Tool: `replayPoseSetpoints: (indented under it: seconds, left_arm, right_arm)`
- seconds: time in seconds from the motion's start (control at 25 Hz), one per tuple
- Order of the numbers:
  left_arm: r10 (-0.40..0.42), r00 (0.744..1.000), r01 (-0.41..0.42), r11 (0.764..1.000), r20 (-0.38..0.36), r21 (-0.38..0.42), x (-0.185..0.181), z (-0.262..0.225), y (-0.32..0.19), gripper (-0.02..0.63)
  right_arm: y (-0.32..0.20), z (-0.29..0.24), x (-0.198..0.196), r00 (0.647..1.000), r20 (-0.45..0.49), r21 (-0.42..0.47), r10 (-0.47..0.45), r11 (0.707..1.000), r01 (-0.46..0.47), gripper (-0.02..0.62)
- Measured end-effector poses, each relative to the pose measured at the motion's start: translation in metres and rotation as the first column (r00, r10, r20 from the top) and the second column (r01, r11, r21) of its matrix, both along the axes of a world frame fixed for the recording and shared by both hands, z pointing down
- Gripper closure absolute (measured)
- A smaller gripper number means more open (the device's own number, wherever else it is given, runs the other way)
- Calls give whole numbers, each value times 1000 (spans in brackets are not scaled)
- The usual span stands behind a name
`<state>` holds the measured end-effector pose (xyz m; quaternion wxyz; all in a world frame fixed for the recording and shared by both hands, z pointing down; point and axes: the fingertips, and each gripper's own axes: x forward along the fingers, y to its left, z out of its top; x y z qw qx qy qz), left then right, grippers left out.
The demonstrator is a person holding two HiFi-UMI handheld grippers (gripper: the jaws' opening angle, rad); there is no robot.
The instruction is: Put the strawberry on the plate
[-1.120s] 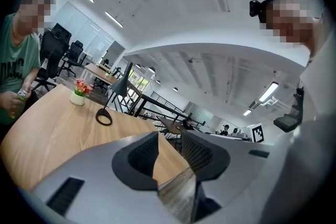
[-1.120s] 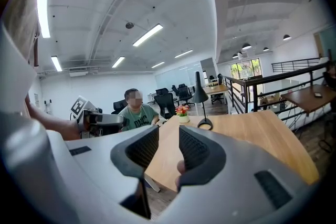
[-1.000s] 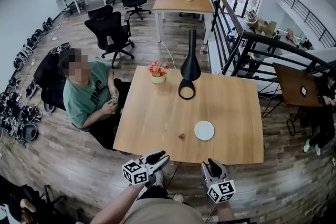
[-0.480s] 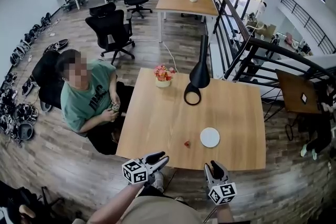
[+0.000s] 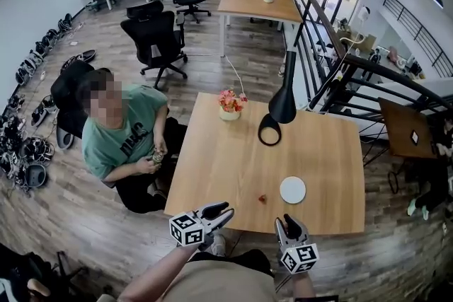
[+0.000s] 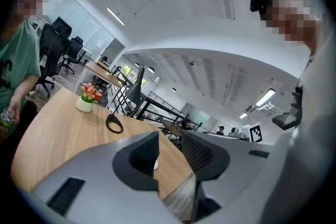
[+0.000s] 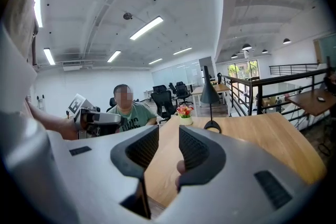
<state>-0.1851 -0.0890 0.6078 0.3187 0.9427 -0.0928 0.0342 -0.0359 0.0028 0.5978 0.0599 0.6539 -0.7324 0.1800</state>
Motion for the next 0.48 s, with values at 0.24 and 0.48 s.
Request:
replayPoseSetpoints:
  seconds: [0.24,0.48]
  left_arm:
    - [-33,999,33,999,-1,-4,-13,-1,-12,483]
    - [-67,997,68,997,23,-23,-6,10,-19,483]
  right_arm:
    - [-21,4,-11,999,-10,-13,-37,999,37,489]
    - [-31,5,2,996,-41,-25,-81,996,80,489]
